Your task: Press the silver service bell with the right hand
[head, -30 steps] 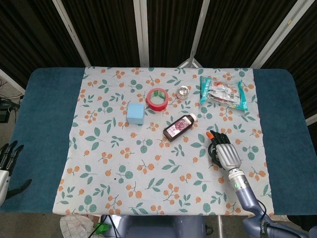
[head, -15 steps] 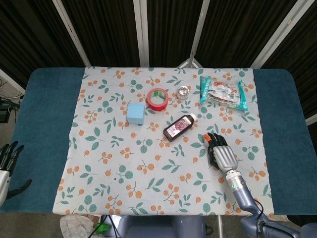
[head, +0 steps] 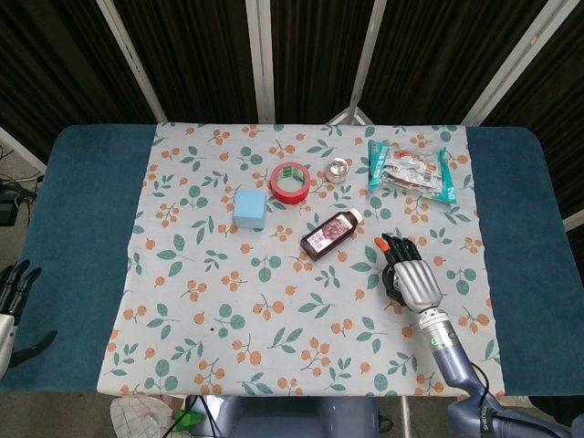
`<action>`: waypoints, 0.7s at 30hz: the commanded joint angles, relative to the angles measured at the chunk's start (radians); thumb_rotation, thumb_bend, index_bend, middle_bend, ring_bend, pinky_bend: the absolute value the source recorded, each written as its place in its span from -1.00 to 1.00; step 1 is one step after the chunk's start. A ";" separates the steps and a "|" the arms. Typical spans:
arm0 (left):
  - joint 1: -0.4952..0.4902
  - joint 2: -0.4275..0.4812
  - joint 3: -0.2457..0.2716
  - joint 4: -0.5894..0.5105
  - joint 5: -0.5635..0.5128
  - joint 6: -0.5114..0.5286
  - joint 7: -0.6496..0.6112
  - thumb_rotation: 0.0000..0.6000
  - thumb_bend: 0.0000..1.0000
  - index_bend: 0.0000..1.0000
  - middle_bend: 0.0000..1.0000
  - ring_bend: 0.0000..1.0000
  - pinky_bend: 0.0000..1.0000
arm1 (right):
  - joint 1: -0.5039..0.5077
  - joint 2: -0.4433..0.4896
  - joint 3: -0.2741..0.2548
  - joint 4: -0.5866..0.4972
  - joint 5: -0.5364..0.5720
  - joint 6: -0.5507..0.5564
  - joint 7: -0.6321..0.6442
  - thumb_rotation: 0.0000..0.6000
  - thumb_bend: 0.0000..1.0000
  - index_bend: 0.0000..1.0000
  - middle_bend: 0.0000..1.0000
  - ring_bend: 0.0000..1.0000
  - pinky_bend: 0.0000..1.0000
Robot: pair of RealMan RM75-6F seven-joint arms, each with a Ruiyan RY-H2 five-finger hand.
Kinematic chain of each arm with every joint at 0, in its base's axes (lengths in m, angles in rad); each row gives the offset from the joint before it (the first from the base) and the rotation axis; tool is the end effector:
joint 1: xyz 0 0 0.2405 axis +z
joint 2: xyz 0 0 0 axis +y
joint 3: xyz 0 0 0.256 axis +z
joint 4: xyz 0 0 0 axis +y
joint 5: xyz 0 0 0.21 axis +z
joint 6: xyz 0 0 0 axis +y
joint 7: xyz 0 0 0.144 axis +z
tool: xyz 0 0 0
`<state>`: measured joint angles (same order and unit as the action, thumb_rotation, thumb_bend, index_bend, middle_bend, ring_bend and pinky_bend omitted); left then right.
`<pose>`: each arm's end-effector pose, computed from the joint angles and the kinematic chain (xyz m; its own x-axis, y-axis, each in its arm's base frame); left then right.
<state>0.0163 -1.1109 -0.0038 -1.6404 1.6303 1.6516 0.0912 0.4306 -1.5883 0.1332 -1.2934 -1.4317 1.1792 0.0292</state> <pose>-0.2990 0.1392 0.1679 0.4585 -0.0820 0.8849 0.8858 -0.0374 -0.4625 -0.2426 -0.2917 0.0044 0.2474 -0.1609 0.9555 -0.9494 -0.2371 0.2059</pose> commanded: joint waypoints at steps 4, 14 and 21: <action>-0.004 0.000 0.001 0.001 -0.001 -0.009 0.004 1.00 -0.47 -0.88 -1.00 -1.00 -0.82 | -0.076 0.207 -0.005 -0.276 -0.063 0.153 -0.100 1.00 0.75 -1.00 -0.97 -1.00 -1.00; 0.000 0.005 0.001 0.002 0.003 -0.002 -0.002 1.00 -0.47 -0.88 -1.00 -1.00 -0.82 | -0.218 0.394 -0.133 -0.415 -0.131 0.270 -0.207 1.00 0.74 -1.00 -1.00 -1.00 -1.00; -0.003 0.008 -0.005 0.022 0.013 0.009 -0.019 1.00 -0.47 -0.88 -1.00 -1.00 -0.82 | -0.301 0.442 -0.179 -0.391 -0.187 0.380 -0.246 1.00 0.62 -1.00 -1.00 -1.00 -1.00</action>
<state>0.0143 -1.1030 -0.0069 -1.6211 1.6418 1.6589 0.0731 0.1516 -1.1590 -0.0348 -1.6914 -1.6017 1.5317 -0.2030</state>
